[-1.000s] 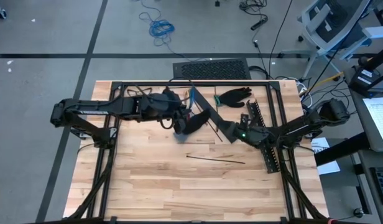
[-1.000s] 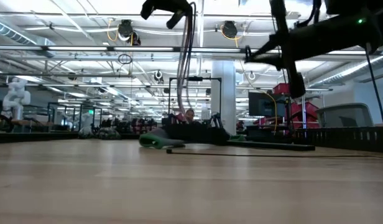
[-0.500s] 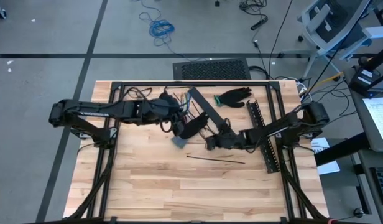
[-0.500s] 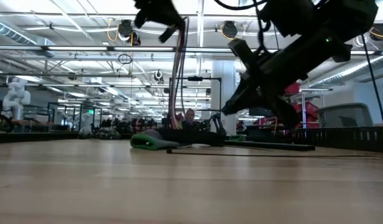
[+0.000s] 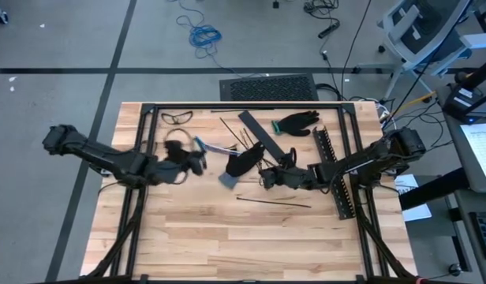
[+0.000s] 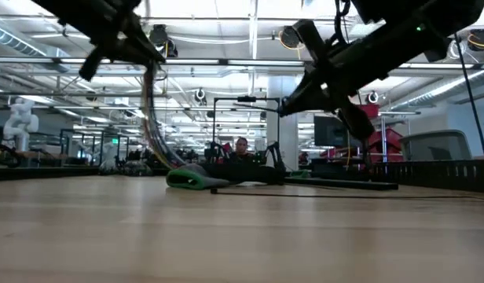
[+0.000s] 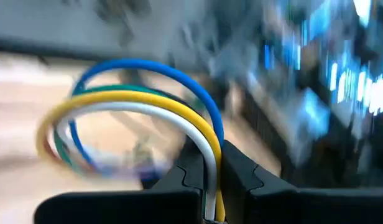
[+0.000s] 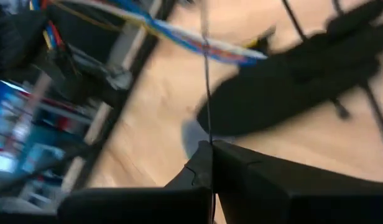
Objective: Ziptie cables
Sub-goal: Wrap the black zip tie on the cable
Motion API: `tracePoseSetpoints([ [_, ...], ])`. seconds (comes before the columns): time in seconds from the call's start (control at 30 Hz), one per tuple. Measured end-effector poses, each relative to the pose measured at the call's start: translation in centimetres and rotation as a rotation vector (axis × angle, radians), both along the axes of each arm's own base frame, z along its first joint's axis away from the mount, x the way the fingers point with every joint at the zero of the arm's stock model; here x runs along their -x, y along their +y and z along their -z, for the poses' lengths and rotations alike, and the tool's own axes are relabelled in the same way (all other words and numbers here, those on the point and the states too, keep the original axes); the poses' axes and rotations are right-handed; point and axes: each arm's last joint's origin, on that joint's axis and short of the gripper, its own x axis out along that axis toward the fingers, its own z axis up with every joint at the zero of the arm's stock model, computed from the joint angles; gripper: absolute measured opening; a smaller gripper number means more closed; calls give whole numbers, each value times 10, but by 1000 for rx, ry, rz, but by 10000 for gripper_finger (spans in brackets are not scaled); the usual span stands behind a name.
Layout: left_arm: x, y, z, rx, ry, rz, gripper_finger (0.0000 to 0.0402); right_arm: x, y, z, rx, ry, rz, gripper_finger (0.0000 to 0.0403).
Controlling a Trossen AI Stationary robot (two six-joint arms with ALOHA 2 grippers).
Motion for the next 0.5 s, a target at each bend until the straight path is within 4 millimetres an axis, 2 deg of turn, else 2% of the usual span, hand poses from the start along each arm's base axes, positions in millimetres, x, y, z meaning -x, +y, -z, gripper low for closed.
tracePoseSetpoints([
  [0.1, 15, 3, -12, -64, -152, -247, 25, -7, -2, -13, -5, -163, 26, 0],
  [0.17, 19, 6, -20, -74, -234, -348, 25, -10, -5, -19, 23, -229, 54, 0],
  [0.33, 16, 6, -19, -54, -232, -317, 25, -15, -24, -29, 36, -375, 160, 0],
  [0.5, 6, 3, -14, -44, -223, -296, 25, -29, -31, -18, 10, -570, 185, 0],
])
